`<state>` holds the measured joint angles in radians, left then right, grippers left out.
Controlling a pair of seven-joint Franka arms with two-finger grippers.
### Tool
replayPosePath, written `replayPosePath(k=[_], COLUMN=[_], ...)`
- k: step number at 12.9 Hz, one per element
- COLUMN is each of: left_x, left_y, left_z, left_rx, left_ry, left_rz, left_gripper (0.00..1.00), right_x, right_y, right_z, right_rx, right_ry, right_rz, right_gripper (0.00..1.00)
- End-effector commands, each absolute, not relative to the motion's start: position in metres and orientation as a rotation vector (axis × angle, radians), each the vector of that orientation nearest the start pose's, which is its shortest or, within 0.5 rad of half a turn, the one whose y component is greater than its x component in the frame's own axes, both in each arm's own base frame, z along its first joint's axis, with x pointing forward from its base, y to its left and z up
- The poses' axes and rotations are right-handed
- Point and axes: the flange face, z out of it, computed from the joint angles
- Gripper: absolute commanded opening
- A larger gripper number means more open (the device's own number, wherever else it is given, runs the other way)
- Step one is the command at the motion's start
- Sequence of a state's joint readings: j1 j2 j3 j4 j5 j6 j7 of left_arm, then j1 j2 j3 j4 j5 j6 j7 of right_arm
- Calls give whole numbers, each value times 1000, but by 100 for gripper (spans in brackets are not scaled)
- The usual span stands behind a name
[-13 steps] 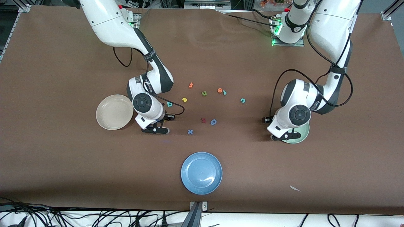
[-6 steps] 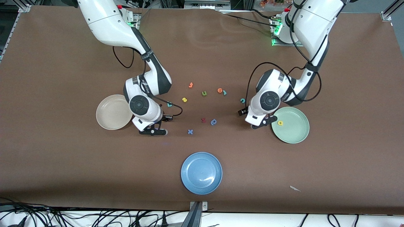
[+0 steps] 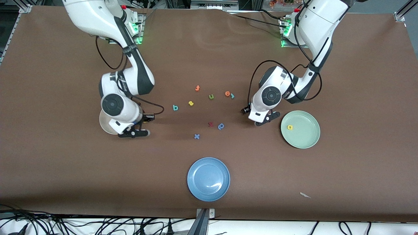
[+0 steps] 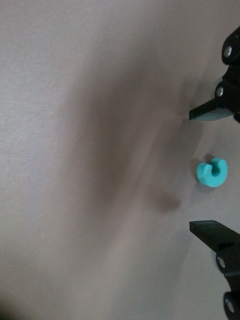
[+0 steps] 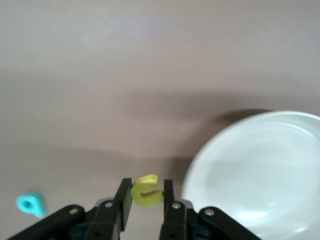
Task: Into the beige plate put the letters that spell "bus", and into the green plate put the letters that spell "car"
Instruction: 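Place the yellow u on the cream plate while the left gripper reaches the teal c, then grasp the teal c with the left gripper while the right gripper grasps the teal a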
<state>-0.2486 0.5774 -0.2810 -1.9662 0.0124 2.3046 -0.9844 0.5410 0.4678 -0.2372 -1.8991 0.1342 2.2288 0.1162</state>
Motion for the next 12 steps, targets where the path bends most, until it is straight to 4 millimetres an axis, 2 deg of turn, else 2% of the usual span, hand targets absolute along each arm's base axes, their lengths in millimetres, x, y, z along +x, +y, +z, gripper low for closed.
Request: replayPosePath(k=[1,2,3,4,5,6,8,12], left_x=[495,493,493,493,493,494,493,494], left_y=[-298,-296,-296,-296,-295,-294,-294,-294], left_z=[174,172,173,172,172,172,172,175], left_rx=[-2986,-2981,-2981,-2982,-2983,-2984,-2983,-2983], left_ry=[-738,-737,-734,-732,-727,-728,-727,-721], left_rz=[414,418,418,418,420,419,420,421], left_gripper=[84,79,69,54,41,35,22,20], right_x=[535,528,525,521,523,523,523,516], right_y=[138,121,100,82,73,74,92,180], right_z=[246,240,233,228,228,230,238,247], right_rx=[-3141,-3139,-3143,-3145,-3147,-3147,-3138,-3128], right_ry=[-346,-401,-444,-502,-511,-502,-450,-137], right_rz=[88,80,66,42,33,31,43,26], right_gripper=[16,16,16,20,80,100,100,100])
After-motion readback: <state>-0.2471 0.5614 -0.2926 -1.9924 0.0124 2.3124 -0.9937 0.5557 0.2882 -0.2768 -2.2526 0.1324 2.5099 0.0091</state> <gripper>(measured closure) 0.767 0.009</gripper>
